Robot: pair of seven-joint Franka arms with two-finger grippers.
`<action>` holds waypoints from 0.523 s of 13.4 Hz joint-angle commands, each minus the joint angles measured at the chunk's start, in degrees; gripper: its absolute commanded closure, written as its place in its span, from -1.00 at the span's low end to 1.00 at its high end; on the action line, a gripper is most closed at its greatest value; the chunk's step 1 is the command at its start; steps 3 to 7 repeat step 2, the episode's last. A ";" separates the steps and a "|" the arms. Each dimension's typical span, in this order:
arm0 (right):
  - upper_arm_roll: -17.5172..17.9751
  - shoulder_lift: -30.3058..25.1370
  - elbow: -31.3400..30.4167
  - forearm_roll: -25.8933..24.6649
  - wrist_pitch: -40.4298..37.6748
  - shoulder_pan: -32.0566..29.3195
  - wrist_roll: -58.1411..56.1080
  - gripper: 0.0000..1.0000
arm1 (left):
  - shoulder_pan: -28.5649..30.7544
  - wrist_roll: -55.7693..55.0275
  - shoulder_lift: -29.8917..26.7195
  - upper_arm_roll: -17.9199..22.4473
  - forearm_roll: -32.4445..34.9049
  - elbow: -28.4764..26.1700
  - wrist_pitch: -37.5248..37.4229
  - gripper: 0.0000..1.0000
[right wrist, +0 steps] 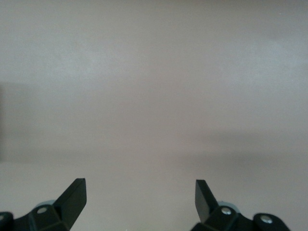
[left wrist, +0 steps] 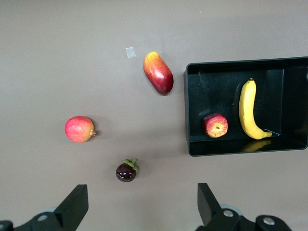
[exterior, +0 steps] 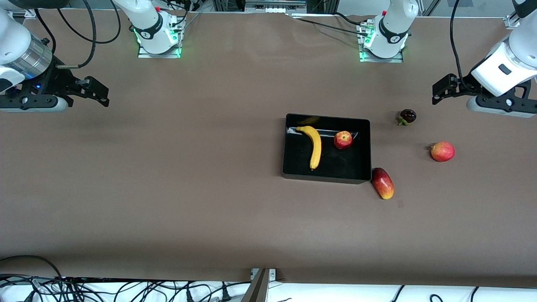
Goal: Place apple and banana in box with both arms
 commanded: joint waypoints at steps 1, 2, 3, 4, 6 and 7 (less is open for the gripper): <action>0.44 0.25 0.96 -0.68 -0.76 -0.50 -0.02 -1.00 | -1.02 0.56 -0.89 0.96 1.49 -0.23 -0.31 -1.00; 0.36 0.25 0.96 -0.68 -0.68 -0.50 -0.02 -1.00 | -0.93 0.65 -0.89 1.05 1.49 -0.67 -0.40 -1.00; 0.36 0.25 0.96 -0.68 -0.68 -0.50 -0.02 -1.00 | -0.93 0.65 -0.89 1.05 1.49 -0.67 -0.40 -1.00; 0.36 0.25 0.96 -0.68 -0.68 -0.50 -0.02 -1.00 | -0.93 0.65 -0.89 1.05 1.49 -0.67 -0.40 -1.00; 0.36 0.25 0.96 -0.68 -0.68 -0.50 -0.02 -1.00 | -0.93 0.65 -0.89 1.05 1.49 -0.67 -0.40 -1.00; 0.36 0.25 0.96 -0.68 -0.68 -0.50 -0.02 -1.00 | -0.93 0.65 -0.89 1.05 1.49 -0.67 -0.40 -1.00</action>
